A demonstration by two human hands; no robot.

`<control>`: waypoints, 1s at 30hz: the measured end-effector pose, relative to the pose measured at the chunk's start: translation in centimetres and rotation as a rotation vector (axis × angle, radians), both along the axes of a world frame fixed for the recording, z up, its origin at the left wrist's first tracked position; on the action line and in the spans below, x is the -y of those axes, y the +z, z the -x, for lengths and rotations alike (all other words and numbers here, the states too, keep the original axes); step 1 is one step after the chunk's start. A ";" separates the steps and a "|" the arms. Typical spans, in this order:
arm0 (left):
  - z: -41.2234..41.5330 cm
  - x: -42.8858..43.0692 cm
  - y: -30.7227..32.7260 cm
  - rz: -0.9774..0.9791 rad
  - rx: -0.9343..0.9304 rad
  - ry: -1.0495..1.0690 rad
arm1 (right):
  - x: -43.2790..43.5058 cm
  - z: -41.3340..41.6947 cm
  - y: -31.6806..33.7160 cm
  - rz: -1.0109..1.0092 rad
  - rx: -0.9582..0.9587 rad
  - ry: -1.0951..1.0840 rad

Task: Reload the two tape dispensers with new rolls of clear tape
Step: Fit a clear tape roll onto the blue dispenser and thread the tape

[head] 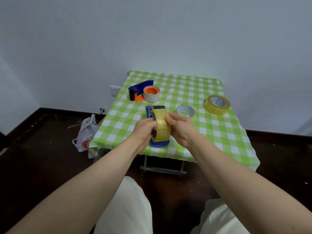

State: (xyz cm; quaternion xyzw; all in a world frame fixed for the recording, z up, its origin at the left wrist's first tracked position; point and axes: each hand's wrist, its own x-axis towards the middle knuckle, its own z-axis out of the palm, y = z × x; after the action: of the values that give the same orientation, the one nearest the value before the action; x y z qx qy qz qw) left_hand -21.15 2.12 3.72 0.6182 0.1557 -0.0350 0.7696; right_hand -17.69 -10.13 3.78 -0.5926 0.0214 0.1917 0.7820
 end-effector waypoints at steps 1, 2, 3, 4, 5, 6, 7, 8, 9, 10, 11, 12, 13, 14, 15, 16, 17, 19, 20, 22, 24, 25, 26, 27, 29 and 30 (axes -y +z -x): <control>0.0 0.0 0.0 0.031 -0.007 0.016 | 0.1 0.1 -0.1 -0.008 0.002 0.008; 0.0 -0.1 0.0 0.057 -0.013 0.026 | 0.2 0.2 -0.3 -0.019 0.004 0.013; -0.1 0.0 0.0 0.073 -0.017 0.031 | 0.3 0.3 -0.5 -0.037 0.006 0.018; -0.2 0.0 -0.1 0.077 -0.019 0.035 | 0.3 0.4 -0.6 -0.060 0.006 0.023; -0.3 0.0 -0.2 0.075 -0.019 0.042 | 0.3 0.5 -0.7 -0.081 0.004 0.028; -0.4 0.1 -0.3 0.072 -0.019 0.051 | 0.4 0.6 -0.7 -0.095 0.007 0.038; -0.4 0.1 -0.4 0.070 -0.019 0.060 | 0.4 0.7 -0.8 -0.105 0.013 0.051; -0.4 0.2 -0.4 0.066 -0.022 0.069 | 0.5 0.8 -0.8 -0.111 0.019 0.064; -0.4 0.2 -0.5 0.063 -0.026 0.076 | 0.7 0.9 -0.9 -0.116 0.029 0.075; -0.4 0.3 -0.5 0.065 -0.032 0.087 | 0.8 0.9 -1.1 -0.115 0.041 0.081; -0.5 0.2 -0.5 0.069 -0.041 0.102 | 0.9 0.9 -1.4 -0.108 0.052 0.081; -0.6 0.2 -0.5 0.073 -0.047 0.118 | 0.9 0.9 -1.7 -0.096 0.060 0.078; -0.6 0.2 -0.5 0.078 -0.047 0.130 | 0.8 1.1 -1.9 -0.082 0.065 0.072; -0.7 0.2 -0.5 0.079 -0.043 0.135 | 0.8 1.1 -2.1 -0.066 0.068 0.060; -0.6 0.2 -0.5 0.080 -0.040 0.136 | 0.8 1.2 -2.3 -0.056 0.069 0.049; -0.6 0.2 -0.6 0.078 -0.034 0.130 | 0.8 1.4 -2.2 -0.051 0.061 0.039; -0.5 0.2 -0.7 0.076 -0.027 0.120 | 0.8 1.5 -1.9 -0.042 0.045 0.028; -0.3 0.2 -1.0 0.054 -0.014 0.088 | 0.5 1.6 -1.3 -0.017 0.013 0.020; -0.2 0.3 -1.1 0.030 -0.009 0.072 | 0.2 1.5 -1.0 -0.003 -0.008 0.006; 0.1 0.5 -1.5 -0.021 0.001 0.034 | -0.4 1.2 -0.6 0.032 -0.055 -0.059; 0.4 0.6 -1.8 -0.030 0.004 0.014 | -0.7 0.9 -0.6 0.059 -0.087 -0.108; 0.5 0.6 -2.0 -0.027 0.006 0.011 | -0.8 0.9 -0.6 0.074 -0.092 -0.118; 0.6 0.6 -2.1 -0.028 0.014 0.003 | -0.9 0.9 -0.4 0.087 -0.089 -0.125; 0.7 0.5 -2.2 -0.040 0.018 -0.008 | -1.0 0.8 -0.4 0.096 -0.091 -0.129; 0.9 0.5 -2.4 -0.081 0.027 -0.032 | -1.1 0.7 -0.3 0.118 -0.106 -0.141; 1.1 0.6 -2.4 -0.101 0.031 -0.040 | -1.2 0.5 -0.3 0.128 -0.122 -0.145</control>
State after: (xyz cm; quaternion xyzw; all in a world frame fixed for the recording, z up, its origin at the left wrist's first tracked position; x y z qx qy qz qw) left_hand -22.21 1.53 1.34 0.6596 0.1330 -0.0329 0.7390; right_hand -18.22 -8.93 3.48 -0.6254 0.1240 0.1688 0.7517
